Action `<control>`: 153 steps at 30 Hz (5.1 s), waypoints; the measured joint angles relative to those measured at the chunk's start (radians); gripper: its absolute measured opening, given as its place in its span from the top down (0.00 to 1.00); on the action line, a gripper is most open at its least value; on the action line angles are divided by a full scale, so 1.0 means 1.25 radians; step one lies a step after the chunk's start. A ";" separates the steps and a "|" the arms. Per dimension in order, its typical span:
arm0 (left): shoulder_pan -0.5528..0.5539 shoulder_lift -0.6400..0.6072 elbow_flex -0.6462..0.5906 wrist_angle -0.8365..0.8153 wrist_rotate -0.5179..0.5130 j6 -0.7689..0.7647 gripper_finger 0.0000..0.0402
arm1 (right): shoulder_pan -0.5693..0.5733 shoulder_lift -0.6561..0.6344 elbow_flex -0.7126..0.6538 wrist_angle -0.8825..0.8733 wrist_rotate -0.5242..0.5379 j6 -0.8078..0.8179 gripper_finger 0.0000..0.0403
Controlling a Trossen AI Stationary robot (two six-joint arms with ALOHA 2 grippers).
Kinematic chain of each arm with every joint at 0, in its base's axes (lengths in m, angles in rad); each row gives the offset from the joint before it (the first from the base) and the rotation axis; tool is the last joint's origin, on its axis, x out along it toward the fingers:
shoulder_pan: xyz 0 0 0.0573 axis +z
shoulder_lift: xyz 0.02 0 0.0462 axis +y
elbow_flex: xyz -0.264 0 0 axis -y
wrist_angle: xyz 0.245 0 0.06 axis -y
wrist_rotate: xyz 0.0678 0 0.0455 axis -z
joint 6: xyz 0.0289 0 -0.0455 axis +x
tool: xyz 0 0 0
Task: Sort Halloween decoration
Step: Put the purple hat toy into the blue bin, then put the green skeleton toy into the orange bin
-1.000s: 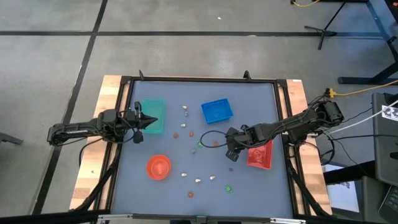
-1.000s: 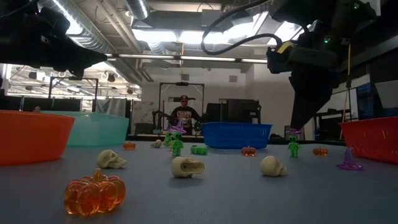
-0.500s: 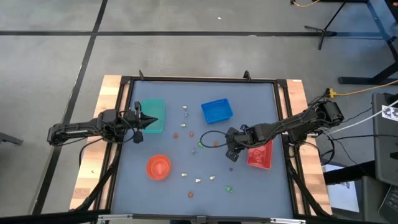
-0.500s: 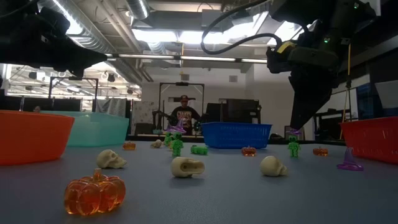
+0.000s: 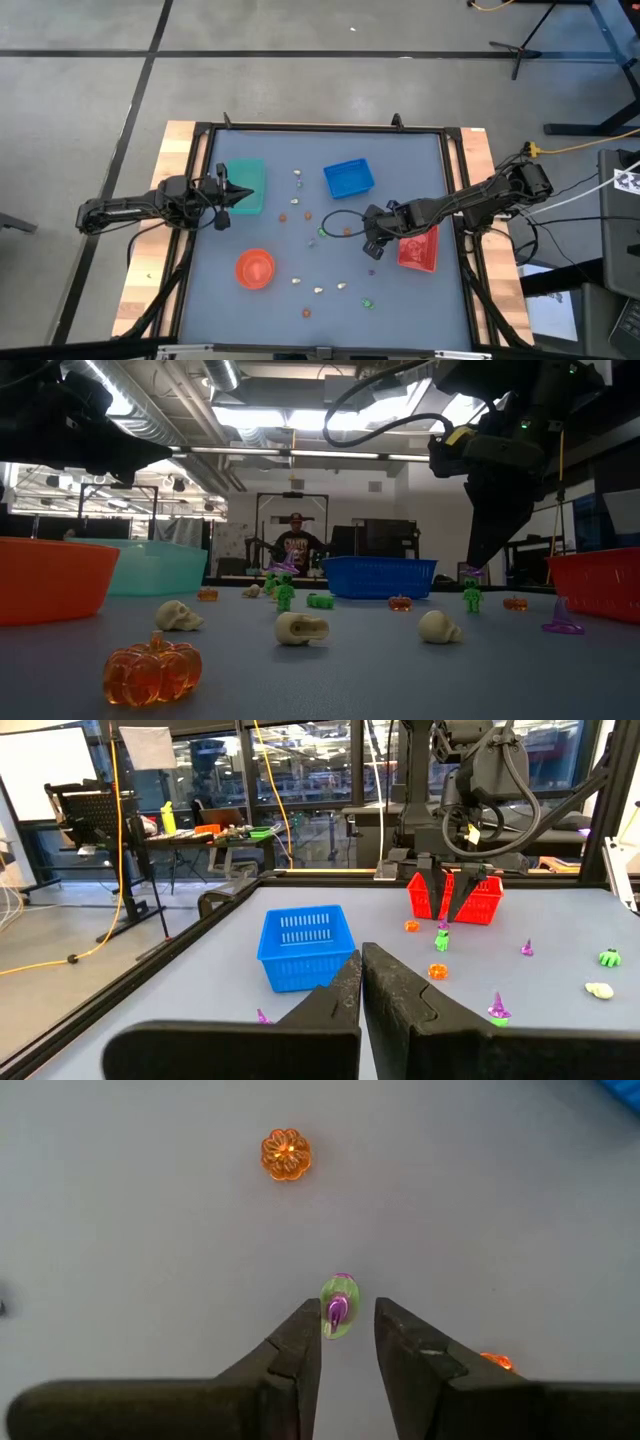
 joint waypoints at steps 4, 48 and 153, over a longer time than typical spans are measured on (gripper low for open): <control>0.000 0.000 0.000 0.000 0.000 0.000 1.00 | 0.000 0.000 0.000 0.000 -0.005 0.000 0.77; 0.000 0.000 0.000 0.000 0.000 0.000 1.00 | 0.000 0.000 0.000 0.000 -0.005 -0.001 0.99; 0.000 0.000 0.000 0.000 0.000 -0.009 0.80 | -0.026 0.098 0.220 -0.143 -0.109 -0.558 0.55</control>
